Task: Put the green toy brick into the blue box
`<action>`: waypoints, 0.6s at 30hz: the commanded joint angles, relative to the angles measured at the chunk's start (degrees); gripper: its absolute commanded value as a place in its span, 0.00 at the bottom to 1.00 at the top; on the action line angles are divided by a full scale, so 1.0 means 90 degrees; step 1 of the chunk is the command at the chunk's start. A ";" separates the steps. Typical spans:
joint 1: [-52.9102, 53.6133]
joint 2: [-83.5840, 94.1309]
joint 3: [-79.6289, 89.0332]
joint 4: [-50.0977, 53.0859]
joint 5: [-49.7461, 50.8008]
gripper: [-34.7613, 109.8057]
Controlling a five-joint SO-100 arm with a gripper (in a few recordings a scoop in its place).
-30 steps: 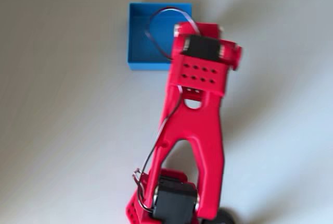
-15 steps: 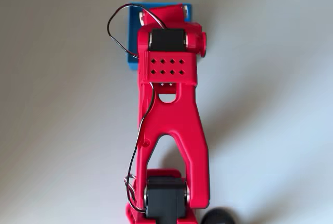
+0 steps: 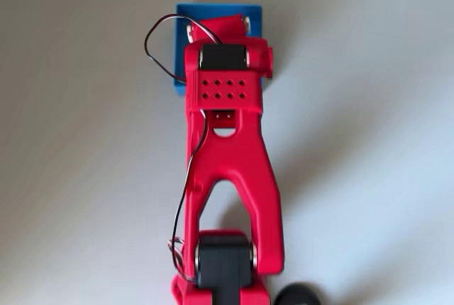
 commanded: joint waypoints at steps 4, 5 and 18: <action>0.0059 -0.0312 -0.0488 -0.0088 0.0078 0.24; 0.0059 -0.0332 -0.0527 -0.0088 0.0107 0.24; 0.0049 -0.0332 -0.0762 -0.0010 0.0156 0.42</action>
